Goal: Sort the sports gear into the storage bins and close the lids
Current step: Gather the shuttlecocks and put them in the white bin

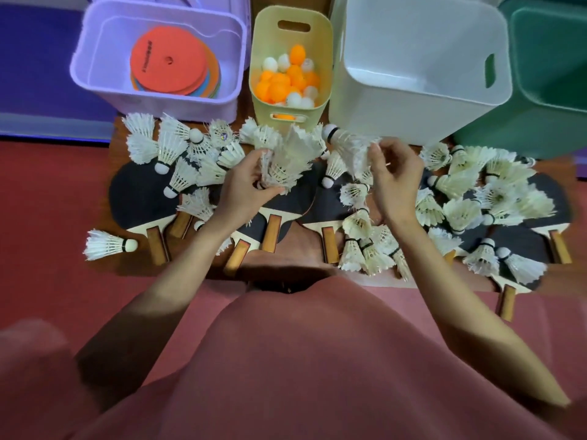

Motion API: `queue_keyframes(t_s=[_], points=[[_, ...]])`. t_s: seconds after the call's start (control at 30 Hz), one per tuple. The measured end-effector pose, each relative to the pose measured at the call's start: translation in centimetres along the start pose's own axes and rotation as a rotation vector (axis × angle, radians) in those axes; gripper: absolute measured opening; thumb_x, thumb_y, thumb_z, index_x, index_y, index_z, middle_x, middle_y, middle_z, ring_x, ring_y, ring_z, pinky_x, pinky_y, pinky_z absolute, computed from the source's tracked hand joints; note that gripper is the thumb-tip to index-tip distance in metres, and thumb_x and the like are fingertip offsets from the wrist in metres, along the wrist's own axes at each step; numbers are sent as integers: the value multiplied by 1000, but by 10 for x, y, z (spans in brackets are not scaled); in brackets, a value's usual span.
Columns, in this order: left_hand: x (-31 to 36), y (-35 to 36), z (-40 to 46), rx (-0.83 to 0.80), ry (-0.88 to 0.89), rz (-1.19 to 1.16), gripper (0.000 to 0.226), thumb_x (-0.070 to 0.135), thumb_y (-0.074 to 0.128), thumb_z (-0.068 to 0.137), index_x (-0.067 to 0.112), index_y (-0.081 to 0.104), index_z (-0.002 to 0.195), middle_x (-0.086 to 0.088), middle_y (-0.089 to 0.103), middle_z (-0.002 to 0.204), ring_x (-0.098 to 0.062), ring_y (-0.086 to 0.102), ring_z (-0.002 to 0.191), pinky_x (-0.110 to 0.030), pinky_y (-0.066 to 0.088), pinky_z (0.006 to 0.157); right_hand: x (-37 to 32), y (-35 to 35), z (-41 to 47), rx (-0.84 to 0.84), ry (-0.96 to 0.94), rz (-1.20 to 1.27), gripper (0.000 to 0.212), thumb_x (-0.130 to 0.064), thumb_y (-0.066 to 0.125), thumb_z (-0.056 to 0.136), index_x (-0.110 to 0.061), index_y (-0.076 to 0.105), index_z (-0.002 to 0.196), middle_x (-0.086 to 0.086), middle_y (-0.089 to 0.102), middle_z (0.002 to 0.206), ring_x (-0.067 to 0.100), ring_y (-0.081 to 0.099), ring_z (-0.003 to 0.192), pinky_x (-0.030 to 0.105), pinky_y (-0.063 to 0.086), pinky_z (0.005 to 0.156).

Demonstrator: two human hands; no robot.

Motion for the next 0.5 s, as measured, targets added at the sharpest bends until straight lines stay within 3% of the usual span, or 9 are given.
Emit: queue_keyframes(t_s=[0.13, 0.27, 0.37, 0.5], points=[[21, 14, 22, -44, 50, 22, 64, 1, 81, 69, 8, 55, 127, 7, 65, 107, 14, 60, 94, -10, 47, 84, 0, -14, 23, -33, 39, 7, 11, -15, 56, 90, -14, 63, 82, -10, 57, 68, 6, 50, 64, 21, 41, 62], [50, 26, 46, -69, 120, 23, 60, -1, 81, 69, 9, 57, 124, 4, 66, 110, 16, 59, 95, -5, 43, 83, 1, -21, 55, -221, 101, -41, 19, -12, 58, 90, 2, 65, 79, 10, 53, 65, 10, 43, 57, 23, 36, 54], [71, 35, 71, -94, 163, 59, 63, 3, 82, 69, 7, 57, 126, 1, 67, 111, 7, 60, 96, -6, 44, 84, -3, -26, 81, -313, 184, 9, 15, -10, 62, 89, -6, 67, 75, 4, 53, 63, 0, 42, 49, 14, 34, 50], [104, 43, 109, -97, 246, 135, 58, 12, 81, 70, 14, 58, 124, 8, 66, 108, -1, 62, 93, -17, 51, 83, -8, -39, 125, -198, 215, 128, 10, -6, 64, 87, -13, 65, 78, -5, 53, 60, -3, 44, 46, 12, 37, 49]])
Point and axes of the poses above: each hand's wrist, its own z-axis towards the middle knuckle, its own y-axis out of the palm, x = y × z, the point moved 4 cm from there along z, towards the middle knuckle
